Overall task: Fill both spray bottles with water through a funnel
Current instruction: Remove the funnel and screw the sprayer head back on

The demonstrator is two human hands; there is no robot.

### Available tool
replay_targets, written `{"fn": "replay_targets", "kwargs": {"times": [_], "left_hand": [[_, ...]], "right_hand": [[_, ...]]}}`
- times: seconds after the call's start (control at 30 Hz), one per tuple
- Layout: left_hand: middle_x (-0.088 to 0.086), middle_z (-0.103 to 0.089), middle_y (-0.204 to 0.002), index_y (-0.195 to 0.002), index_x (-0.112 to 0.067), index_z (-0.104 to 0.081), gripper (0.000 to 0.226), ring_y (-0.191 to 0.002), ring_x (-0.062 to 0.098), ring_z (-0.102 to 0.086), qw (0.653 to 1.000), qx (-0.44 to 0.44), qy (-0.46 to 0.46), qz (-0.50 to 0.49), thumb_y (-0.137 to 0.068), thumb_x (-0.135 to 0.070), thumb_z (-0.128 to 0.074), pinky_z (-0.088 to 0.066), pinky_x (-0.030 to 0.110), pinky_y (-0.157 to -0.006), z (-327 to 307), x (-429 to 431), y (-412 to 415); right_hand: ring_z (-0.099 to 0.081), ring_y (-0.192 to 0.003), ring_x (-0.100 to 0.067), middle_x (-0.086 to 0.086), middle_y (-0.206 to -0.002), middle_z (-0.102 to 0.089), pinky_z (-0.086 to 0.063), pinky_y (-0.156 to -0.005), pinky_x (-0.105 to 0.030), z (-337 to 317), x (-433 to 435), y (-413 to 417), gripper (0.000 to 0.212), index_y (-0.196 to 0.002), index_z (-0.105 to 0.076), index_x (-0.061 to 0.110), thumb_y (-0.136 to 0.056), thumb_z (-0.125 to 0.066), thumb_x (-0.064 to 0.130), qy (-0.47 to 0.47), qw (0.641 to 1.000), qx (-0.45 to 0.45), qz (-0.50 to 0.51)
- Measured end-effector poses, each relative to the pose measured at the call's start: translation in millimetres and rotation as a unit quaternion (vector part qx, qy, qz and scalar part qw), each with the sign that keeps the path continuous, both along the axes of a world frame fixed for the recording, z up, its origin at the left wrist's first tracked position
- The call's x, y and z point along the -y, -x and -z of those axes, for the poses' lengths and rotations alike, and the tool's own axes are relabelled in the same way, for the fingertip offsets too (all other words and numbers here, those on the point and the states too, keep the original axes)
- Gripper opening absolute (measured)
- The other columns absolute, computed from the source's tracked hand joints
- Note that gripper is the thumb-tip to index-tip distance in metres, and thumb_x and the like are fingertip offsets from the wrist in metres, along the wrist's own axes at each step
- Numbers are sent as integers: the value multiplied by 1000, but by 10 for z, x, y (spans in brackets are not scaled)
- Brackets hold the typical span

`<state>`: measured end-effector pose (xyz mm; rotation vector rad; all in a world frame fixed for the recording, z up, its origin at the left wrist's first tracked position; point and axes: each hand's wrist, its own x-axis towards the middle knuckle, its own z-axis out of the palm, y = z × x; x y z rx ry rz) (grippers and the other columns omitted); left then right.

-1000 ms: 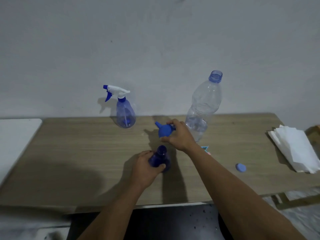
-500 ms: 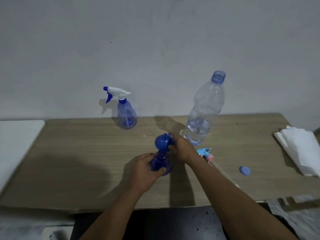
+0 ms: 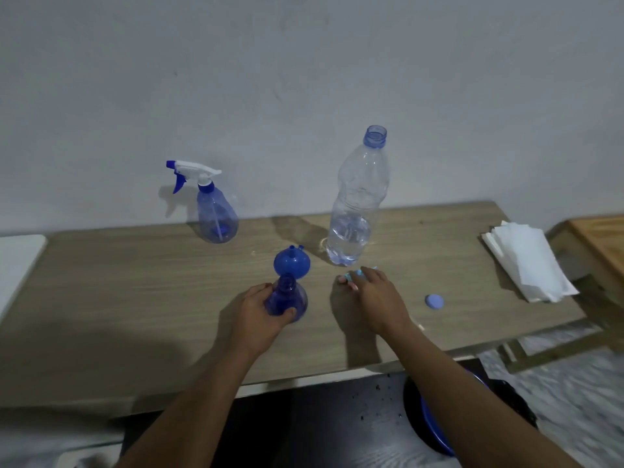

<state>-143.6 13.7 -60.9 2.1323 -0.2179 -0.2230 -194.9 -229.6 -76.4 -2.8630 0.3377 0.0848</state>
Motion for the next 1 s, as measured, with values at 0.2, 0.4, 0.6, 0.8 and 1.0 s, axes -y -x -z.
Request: {"fn": "replay_targets", "kwargs": {"times": [0.2, 0.4, 0.6, 0.8, 1.0], "left_hand": [[-8, -58, -102, -109, -15, -70, 40, -80, -5, -56, 1000, -10, -6, 0, -72, -12, -86, -37, -3, -65, -60, -4, 29], [-18, -59, -101, -108, -27, -70, 42, -95, 9, -62, 999, 6, -53, 9, -70, -32, -85, -47, 26, -85, -45, -43, 41], [-14, -59, -101, -109, -21, -70, 39, -89, 5, -60, 999, -12, -34, 11, -73, -21, -85, -38, 7, -73, -95, -39, 85], [-4, -64, -104, -107, -15, -72, 39, -83, 5, -60, 999, -14, -23, 20, -70, -16, -86, -40, 4, -70, -84, -58, 130], [3, -66, -97, -97, -12, -73, 38, -82, 12, -63, 999, -25, -10, 27, -63, -23, -85, -50, 21, -74, -15, -48, 134]], "right_hand": [[-49, -124, -36, -12, -146, -43, -46, -100, -43, 76, 16, 14, 39, -141, -50, 21, -106, -40, 36, 9, 997, -53, 64], [-61, -105, -37, -15, -130, -51, -50, -84, -39, 24, 18, -38, 31, -127, -58, 14, -97, -60, 22, -104, 988, -21, 109], [-64, -101, -37, -14, -128, -46, -51, -93, -42, -103, -46, 10, 40, -131, -57, 8, -93, -65, 17, -144, 981, -42, 126], [-60, -93, -20, -7, -119, -54, -51, -78, -25, -724, -349, 70, 33, -121, -52, 18, -93, -68, 19, -212, 973, 73, 53], [-69, -85, -5, 11, -100, -68, -55, -73, -21, -1577, -654, 23, 29, -108, -54, 21, -89, -75, 22, -357, 903, 233, 50]]}}
